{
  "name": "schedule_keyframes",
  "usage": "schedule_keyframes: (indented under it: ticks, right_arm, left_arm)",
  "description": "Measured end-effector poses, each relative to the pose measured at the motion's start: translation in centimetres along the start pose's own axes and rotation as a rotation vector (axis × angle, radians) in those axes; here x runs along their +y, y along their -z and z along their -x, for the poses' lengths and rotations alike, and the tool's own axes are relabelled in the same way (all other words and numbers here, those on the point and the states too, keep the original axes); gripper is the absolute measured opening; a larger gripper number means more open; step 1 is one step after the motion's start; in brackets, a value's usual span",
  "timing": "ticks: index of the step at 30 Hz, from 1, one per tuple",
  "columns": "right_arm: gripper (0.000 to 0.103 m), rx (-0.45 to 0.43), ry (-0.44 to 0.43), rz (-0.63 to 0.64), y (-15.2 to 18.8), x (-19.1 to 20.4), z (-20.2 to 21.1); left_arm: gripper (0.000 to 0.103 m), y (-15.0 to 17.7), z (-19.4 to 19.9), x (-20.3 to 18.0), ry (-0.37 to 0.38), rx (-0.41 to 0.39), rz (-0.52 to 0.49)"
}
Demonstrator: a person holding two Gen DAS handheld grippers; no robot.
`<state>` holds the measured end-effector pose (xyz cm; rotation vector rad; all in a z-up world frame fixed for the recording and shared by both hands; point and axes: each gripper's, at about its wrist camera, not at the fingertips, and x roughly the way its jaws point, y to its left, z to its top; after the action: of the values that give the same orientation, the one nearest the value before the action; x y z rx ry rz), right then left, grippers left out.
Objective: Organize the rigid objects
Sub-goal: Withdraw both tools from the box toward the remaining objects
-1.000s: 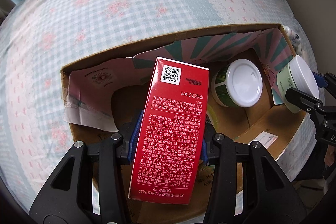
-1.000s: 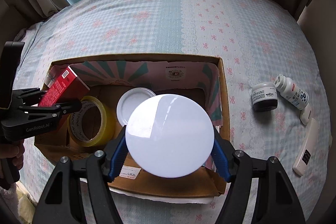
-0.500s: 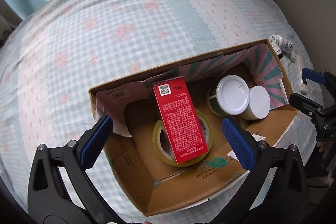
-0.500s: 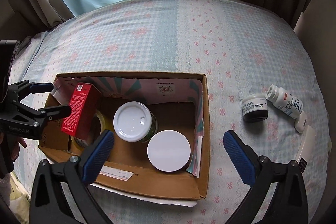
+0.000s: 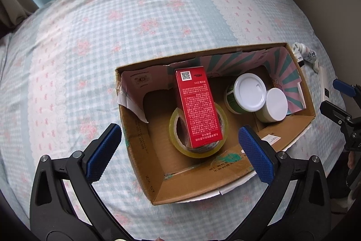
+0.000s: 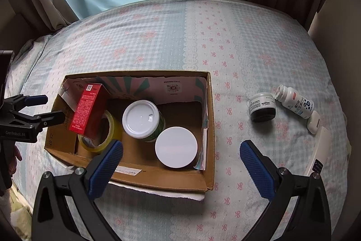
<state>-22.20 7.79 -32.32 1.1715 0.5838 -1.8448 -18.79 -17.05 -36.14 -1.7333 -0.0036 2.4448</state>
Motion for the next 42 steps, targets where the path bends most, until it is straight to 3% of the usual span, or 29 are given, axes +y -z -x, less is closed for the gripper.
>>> schedule_keyframes:
  ticks: [7,12,17,27,34,42]
  right_arm:
    - [0.103,-0.056,0.014,0.020,0.2,-0.6,2.6]
    - [0.103,-0.102,0.025,-0.009,0.4,-3.1,4.9]
    - [0.103,-0.157,0.044,-0.013,0.2,-7.0,8.1]
    - [0.103,-0.235,0.097,-0.024,-1.3,-17.8,13.4]
    - [0.103,-0.216,0.078,-0.027,-2.3,-24.8,12.5]
    - [0.103,-0.186,0.043,0.028,-2.3,-29.5,8.7]
  left_arm:
    - [0.103,1.0,2.2,-0.6,0.010,-0.015,0.092]
    - [0.103,1.5,4.4,-3.6,0.005,-0.057,0.181]
    - [0.103,1.2,6.4,-8.3,0.033,-0.095,0.236]
    - [0.103,-2.6,8.5,-19.9,0.019,-0.141,0.232]
    - [0.103,-5.4,6.9,-26.0,0.016,-0.119,0.265]
    - [0.103,-8.2,2.6,-30.3,-0.011,-0.076,0.282]
